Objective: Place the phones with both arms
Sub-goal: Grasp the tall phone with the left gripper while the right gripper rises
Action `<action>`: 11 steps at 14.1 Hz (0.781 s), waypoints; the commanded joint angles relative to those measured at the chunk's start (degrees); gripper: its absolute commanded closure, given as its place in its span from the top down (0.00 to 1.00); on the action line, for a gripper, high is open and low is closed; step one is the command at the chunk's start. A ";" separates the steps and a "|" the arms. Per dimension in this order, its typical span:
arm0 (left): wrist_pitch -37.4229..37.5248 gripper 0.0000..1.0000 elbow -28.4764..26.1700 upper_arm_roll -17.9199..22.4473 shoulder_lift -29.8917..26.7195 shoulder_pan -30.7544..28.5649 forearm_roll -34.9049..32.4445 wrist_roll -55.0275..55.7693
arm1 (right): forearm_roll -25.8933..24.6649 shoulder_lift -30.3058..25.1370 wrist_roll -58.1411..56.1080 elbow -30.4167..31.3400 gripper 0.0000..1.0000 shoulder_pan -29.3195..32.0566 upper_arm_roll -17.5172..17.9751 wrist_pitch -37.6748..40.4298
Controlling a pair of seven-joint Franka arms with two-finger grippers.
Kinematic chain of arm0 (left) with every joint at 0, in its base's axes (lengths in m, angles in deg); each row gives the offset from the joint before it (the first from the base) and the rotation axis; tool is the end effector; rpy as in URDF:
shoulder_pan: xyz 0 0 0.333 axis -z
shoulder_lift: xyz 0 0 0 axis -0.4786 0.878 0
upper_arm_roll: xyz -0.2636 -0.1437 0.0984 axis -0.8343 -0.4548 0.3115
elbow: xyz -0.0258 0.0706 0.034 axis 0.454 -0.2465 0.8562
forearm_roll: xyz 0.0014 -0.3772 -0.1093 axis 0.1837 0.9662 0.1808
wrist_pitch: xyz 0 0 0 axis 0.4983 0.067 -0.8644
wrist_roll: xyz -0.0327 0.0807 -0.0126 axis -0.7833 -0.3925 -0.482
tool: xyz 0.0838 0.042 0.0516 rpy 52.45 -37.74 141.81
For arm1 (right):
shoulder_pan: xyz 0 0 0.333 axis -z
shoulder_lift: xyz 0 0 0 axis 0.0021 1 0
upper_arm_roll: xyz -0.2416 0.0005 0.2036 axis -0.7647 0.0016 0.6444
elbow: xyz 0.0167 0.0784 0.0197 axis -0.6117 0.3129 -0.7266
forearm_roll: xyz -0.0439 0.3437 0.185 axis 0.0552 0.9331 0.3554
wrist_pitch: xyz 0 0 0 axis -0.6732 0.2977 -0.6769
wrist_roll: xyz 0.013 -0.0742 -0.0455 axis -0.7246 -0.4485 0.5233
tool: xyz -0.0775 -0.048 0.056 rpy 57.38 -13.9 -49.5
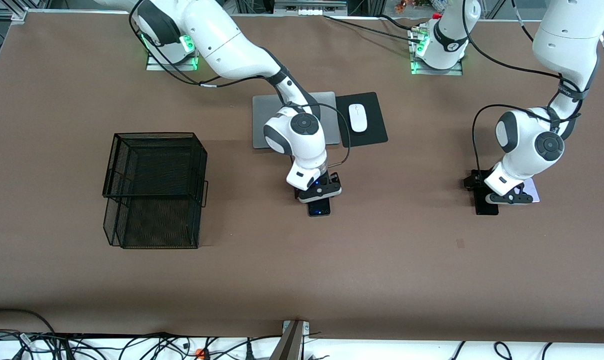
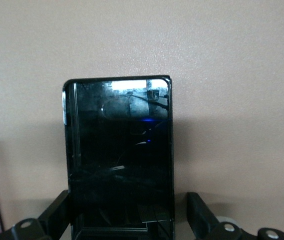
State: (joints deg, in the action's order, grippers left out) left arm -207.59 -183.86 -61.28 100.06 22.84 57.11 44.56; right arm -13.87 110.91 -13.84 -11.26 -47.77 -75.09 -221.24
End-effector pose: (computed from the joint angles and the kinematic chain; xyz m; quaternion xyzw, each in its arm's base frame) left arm 0.5446 0.0844 0.1558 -0.9998 0.0133 -0.0038 0.0164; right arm 0.5482 0.5605 0.1629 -0.9778 -0.1163 -0.1675 0.0490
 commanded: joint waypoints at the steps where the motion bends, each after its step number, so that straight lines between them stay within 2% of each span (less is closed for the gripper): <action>1: -0.63 0.82 0.43 -0.38 1.41 -0.66 1.30 -0.60 | -0.77 2.43 0.76 -2.15 0.29 -0.69 -0.79 -2.27; 2: -0.63 0.71 0.43 -0.38 1.41 -0.66 1.30 -0.60 | -0.85 2.43 0.42 -2.15 0.23 -0.69 -1.06 -2.10; 4: -0.63 0.53 0.43 -0.38 1.41 -0.75 1.30 -0.51 | -1.29 1.73 0.15 -2.15 0.23 -0.69 -1.59 0.08; 7: -0.55 0.23 0.52 -0.47 1.41 -1.46 1.30 -0.25 | -1.12 -3.35 -0.29 -2.15 0.23 -0.43 -3.08 10.88; 9: -0.11 0.11 1.31 -0.38 1.32 -1.46 1.47 0.10 | -0.33 -9.85 -0.99 -2.06 0.23 2.72 -2.56 17.38; 11: 0.24 0.06 1.49 -0.47 1.14 -1.37 1.73 0.36 | 2.03 -15.13 -3.35 -1.97 0.27 6.68 -2.38 25.38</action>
State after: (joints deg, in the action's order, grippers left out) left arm -207.28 -183.76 -61.33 99.53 22.51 57.17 45.38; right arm -13.59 103.19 -14.30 -15.72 -45.08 -78.67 -202.46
